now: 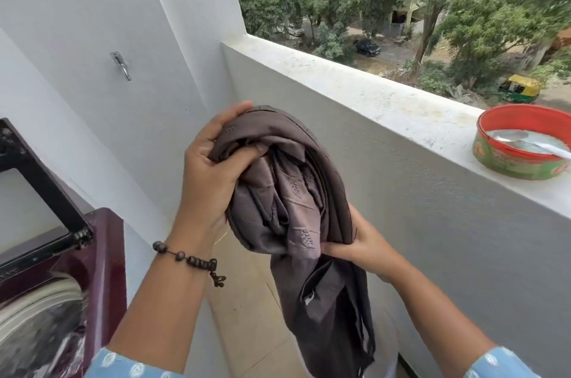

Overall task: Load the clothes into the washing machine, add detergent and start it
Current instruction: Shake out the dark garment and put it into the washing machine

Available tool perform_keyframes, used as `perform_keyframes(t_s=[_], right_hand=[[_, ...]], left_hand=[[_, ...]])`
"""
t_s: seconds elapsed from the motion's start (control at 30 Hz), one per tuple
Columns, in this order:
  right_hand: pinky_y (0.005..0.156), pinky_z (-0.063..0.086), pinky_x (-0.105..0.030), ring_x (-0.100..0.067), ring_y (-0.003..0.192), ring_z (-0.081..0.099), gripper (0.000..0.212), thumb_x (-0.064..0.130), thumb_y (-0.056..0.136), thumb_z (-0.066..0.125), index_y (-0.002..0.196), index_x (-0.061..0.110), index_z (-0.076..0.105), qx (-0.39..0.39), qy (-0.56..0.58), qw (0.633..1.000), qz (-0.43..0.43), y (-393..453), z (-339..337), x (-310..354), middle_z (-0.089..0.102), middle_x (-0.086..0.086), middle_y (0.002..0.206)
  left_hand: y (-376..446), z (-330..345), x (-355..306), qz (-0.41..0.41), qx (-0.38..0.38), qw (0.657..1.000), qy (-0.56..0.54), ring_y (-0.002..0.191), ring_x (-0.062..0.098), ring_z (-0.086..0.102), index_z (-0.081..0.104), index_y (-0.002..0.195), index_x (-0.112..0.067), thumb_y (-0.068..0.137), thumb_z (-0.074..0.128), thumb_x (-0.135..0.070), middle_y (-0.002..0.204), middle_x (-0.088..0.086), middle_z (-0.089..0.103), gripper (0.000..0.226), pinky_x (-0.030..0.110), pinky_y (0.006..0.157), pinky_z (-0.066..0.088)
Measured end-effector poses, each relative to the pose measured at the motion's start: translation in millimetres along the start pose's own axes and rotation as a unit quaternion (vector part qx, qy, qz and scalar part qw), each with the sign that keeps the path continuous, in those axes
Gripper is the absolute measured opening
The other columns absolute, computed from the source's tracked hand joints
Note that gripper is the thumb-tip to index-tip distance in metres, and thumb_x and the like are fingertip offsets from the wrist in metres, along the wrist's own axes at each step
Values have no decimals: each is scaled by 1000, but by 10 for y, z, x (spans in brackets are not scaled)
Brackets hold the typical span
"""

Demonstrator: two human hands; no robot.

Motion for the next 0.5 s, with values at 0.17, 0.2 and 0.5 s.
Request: perform_keyframes(t_s=[0.17,0.2,0.5], right_hand=[[77,49,-34,-8,84,64,30,-5,83,65,97,21,68,-175,-28,975,-133,106,-519,609,72,6,90],[75,47,-34,-10,82,63,21,2,83,63,96,19,67,-207,-20,965,-158,86,-662,756,70,3,88],[89,50,-46,-20,95,65,25,6,83,65,108,12,67,-70,29,993,-94,25,-325,1068,67,-19,108]], left_hand=[[95,-288,-332,62,5,998,-1,106,6,66,68,113,-26,79,65,13,108,-13,74,52,19,92,50],[95,-358,-349,65,6,998,7,106,5,66,67,115,-24,79,65,16,108,-13,74,53,19,93,50],[43,-751,-185,47,-147,983,-97,95,6,68,68,101,-19,78,63,5,94,-12,75,33,19,86,51]])
Point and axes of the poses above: each hand's wrist, its own y-axis towards the middle knuckle, its own z-axis out of the palm, x = y × z, the point moved 9 cm from there along y, towards the middle knuckle
